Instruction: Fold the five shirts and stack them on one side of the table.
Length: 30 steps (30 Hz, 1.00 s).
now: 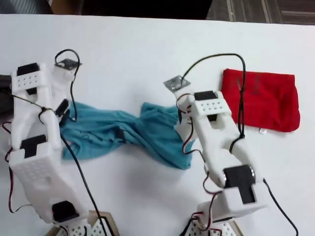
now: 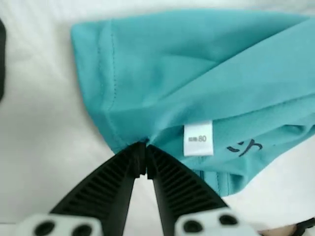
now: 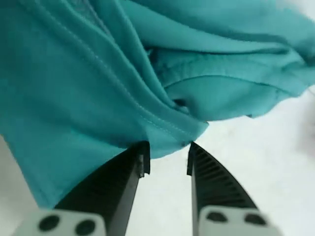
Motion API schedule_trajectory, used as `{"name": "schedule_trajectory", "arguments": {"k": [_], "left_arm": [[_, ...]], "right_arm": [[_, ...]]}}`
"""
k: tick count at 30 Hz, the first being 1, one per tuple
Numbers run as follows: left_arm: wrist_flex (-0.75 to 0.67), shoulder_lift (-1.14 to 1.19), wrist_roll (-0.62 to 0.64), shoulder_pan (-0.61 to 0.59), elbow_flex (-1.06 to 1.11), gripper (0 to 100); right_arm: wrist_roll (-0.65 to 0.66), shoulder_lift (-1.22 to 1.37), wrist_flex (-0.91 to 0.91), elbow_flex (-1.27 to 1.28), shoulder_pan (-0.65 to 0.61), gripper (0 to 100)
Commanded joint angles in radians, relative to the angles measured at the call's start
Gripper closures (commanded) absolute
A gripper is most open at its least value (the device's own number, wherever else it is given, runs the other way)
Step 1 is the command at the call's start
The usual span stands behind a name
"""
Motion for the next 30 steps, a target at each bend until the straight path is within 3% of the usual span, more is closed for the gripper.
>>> {"name": "schedule_trajectory", "arguments": {"k": [1,11,30], "left_arm": [[-0.005,-0.017,-0.006,-0.003,0.001,97],[-0.008,-0.015,-0.006,-0.003,0.001,97],[-0.008,-0.020,-0.006,-0.003,0.001,97]], "right_arm": [[-0.023,0.039,-0.027,-0.014,0.025,86.1],[-0.031,0.031,-0.028,-0.066,0.019,86.1],[-0.032,0.286,-0.024,-0.204,0.022,87.1]]}}
